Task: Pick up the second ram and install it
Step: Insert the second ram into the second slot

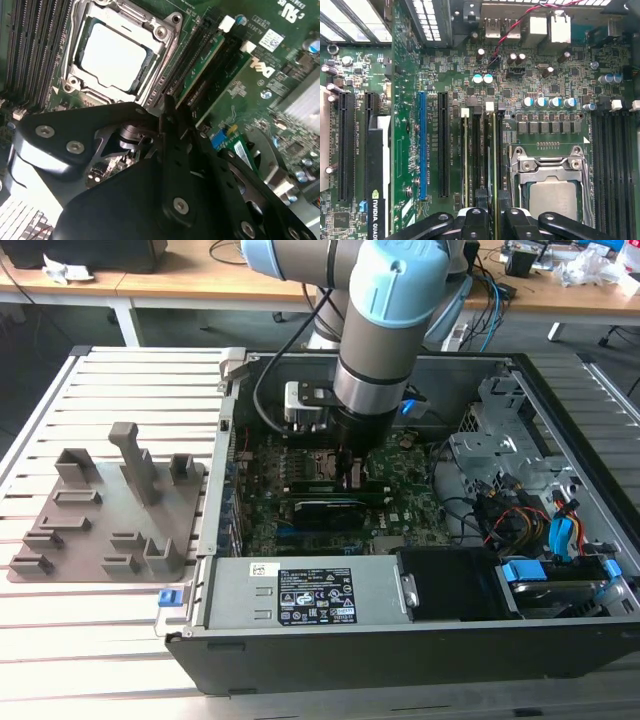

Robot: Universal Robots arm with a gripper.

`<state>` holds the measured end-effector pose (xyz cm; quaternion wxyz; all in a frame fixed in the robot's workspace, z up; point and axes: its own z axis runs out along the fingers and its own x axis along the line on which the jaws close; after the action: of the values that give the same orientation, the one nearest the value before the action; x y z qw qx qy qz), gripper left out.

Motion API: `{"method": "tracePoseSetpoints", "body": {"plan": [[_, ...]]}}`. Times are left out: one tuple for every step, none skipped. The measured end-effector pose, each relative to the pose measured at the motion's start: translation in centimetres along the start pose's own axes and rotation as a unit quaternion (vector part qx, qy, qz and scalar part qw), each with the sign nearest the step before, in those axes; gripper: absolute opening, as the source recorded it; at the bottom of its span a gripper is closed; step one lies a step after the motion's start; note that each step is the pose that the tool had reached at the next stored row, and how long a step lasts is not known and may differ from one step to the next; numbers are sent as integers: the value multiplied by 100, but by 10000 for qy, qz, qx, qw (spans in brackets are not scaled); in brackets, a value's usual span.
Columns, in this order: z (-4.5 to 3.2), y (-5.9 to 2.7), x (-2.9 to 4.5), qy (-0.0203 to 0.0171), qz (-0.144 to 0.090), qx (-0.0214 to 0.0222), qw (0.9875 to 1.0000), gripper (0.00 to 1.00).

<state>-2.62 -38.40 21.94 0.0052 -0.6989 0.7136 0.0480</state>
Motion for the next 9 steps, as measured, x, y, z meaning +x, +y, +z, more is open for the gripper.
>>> {"method": "tracePoseSetpoints", "body": {"plan": [[-76,5,-7,0,0,0,10000,22],[-180,12,-26,15,1,1,10000,22],[-295,19,-58,48,3,2,10000,22],[-376,25,-86,80,5,4,10000,13],[-461,31,-112,110,7,7,9999,11],[-488,32,-118,116,6,9,9999,11],[-489,32,-118,117,7,10,9999,11],[-490,33,-117,118,7,9,9999,11],[-490,33,-117,118,7,9,9999,11]]}}
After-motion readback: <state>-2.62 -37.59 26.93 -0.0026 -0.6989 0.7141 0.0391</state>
